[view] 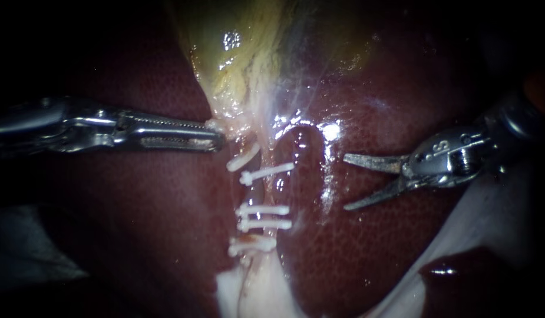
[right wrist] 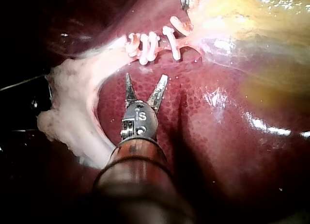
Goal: Go to the cutting position right tube
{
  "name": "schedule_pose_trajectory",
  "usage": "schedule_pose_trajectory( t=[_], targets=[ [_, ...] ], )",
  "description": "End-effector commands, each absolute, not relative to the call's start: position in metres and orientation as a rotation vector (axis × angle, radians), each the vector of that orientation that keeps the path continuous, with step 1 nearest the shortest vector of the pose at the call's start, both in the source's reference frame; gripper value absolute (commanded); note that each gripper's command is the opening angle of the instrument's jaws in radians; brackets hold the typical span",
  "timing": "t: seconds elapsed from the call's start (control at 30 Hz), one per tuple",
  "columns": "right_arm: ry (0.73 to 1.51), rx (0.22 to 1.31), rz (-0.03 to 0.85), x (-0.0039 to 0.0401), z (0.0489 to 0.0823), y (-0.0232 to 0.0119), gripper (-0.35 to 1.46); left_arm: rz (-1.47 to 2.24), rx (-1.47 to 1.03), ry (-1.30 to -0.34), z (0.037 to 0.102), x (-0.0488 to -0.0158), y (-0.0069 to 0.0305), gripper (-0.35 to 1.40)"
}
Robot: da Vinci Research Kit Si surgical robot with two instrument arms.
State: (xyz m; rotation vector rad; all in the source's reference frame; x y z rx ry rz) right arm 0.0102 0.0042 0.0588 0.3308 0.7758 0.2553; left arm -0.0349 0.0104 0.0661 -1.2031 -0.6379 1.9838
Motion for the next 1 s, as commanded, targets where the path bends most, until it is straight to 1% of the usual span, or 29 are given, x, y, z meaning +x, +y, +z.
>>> schedule_pose_trajectory(
  t=[0.03,0.1,0.27,0.33,0.47,0.53,0.67,0.9,1.0],
  targets=[
    [0.776,0.331,0.256,0.0102,0.0588,0.0042,1.45,1.982,-1.203,-0.642,0.0658,-0.0346,0.0105,-0.35],
    [0.776,0.331,0.255,0.0101,0.0588,0.0042,1.45,1.974,-1.195,-0.656,0.0641,-0.0338,0.0112,-0.35],
    [0.782,0.338,0.254,0.0102,0.0588,0.0042,1.45,1.965,-1.232,-0.618,0.06,-0.032,0.0121,-0.35],
    [0.79,0.35,0.251,0.0104,0.0588,0.0041,1.45,1.963,-1.24,-0.615,0.0592,-0.032,0.0121,-0.35],
    [0.851,0.401,0.247,0.0116,0.0595,0.0039,1.45,1.968,-1.241,-0.607,0.059,-0.0324,0.0117,-0.35],
    [0.861,0.437,0.263,0.0124,0.0602,0.0035,1.45,1.968,-1.241,-0.606,0.0591,-0.0324,0.0117,-0.35],
    [0.899,0.531,0.309,0.0142,0.0623,0.0024,1.45,1.968,-1.242,-0.607,0.0592,-0.0324,0.0117,-0.35],
    [0.909,0.645,0.358,0.0169,0.0671,0.0011,1.45,1.969,-1.242,-0.605,0.0593,-0.0324,0.0116,-0.35],
    [0.902,0.687,0.369,0.0177,0.0691,0.0006,1.43,1.969,-1.242,-0.605,0.0593,-0.0324,0.0116,-0.35]
  ],
)
